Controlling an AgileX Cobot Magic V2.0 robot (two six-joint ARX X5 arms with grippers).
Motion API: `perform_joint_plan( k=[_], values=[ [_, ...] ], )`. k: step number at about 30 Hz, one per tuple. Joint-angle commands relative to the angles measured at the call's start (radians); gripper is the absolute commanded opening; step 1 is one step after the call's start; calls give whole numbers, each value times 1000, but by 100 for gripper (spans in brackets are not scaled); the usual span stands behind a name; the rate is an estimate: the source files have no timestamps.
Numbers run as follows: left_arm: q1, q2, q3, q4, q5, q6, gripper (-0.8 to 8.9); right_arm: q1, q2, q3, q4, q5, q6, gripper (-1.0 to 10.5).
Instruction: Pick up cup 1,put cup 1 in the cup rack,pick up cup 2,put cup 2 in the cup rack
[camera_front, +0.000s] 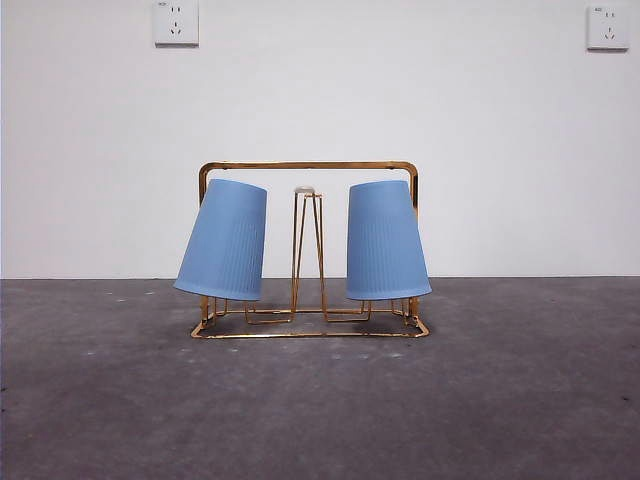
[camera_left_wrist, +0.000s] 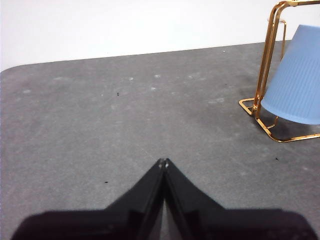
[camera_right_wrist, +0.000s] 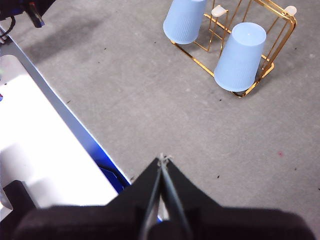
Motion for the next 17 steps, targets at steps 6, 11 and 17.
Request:
perform_joint_plan(
  k=[6, 11, 17],
  values=[
    [4, 11, -11, 11, 0, -17, -3, 0, -2, -5, 3, 4, 9, 1],
    [4, 19, -11, 11, 0, -17, -3, 0, -2, -5, 3, 4, 9, 1],
    [4, 26, -11, 11, 0, -17, -3, 0, -2, -5, 3, 4, 9, 1]
  ],
)
